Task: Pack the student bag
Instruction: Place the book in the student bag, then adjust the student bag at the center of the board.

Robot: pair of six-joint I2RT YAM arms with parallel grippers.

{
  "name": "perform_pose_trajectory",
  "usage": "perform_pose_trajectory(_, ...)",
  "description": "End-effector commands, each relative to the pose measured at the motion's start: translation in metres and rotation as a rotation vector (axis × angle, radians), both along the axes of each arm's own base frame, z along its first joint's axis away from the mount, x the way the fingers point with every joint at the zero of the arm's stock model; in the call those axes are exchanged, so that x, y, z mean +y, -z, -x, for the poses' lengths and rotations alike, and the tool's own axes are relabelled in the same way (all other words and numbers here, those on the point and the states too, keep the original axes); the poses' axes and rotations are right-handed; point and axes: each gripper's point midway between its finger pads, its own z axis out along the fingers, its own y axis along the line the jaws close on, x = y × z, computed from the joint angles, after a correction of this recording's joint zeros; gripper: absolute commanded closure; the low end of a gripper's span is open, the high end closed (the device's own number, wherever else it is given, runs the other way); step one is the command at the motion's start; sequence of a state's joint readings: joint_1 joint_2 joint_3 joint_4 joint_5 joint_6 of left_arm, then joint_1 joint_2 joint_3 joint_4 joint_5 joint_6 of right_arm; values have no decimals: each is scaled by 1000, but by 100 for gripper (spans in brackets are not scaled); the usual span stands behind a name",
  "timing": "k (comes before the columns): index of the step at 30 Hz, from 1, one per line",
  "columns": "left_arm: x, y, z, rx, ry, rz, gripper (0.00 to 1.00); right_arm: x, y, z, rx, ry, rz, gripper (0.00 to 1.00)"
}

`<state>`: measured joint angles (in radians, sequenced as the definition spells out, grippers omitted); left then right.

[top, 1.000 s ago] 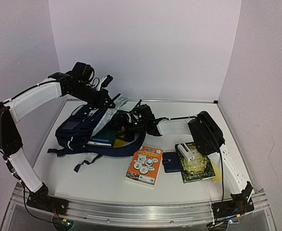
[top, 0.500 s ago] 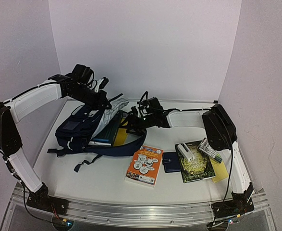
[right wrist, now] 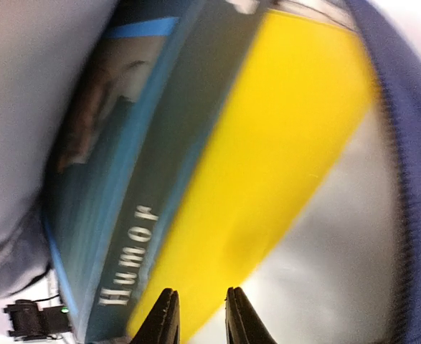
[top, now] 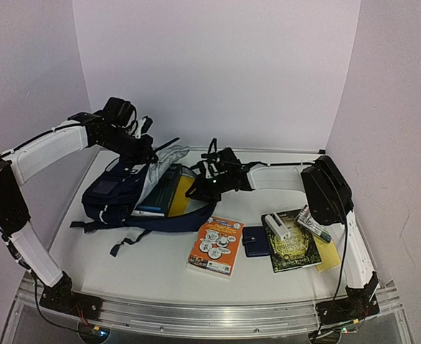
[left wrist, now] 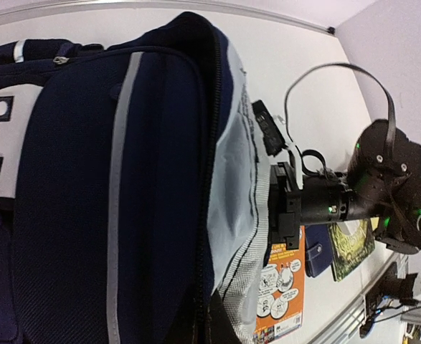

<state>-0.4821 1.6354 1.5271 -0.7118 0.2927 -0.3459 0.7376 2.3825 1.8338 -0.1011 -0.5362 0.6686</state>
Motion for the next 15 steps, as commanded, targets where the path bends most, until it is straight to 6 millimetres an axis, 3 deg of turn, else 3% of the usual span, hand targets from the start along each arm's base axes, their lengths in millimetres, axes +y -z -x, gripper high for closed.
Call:
perform_pose_trajectory(1, 81, 10, -21, 21, -315, -104, 100, -33, 12, -9, -47, 37, 110, 73)
perform_pose_trajectory(10, 168, 67, -33, 106, -580, -130, 100, -61, 42, 10, -27, 21, 235, 66)
perform_pose_trajectory(15, 203, 115, -30, 208, -652, -202, 100, -69, 51, 15, -21, 18, 274, 64)
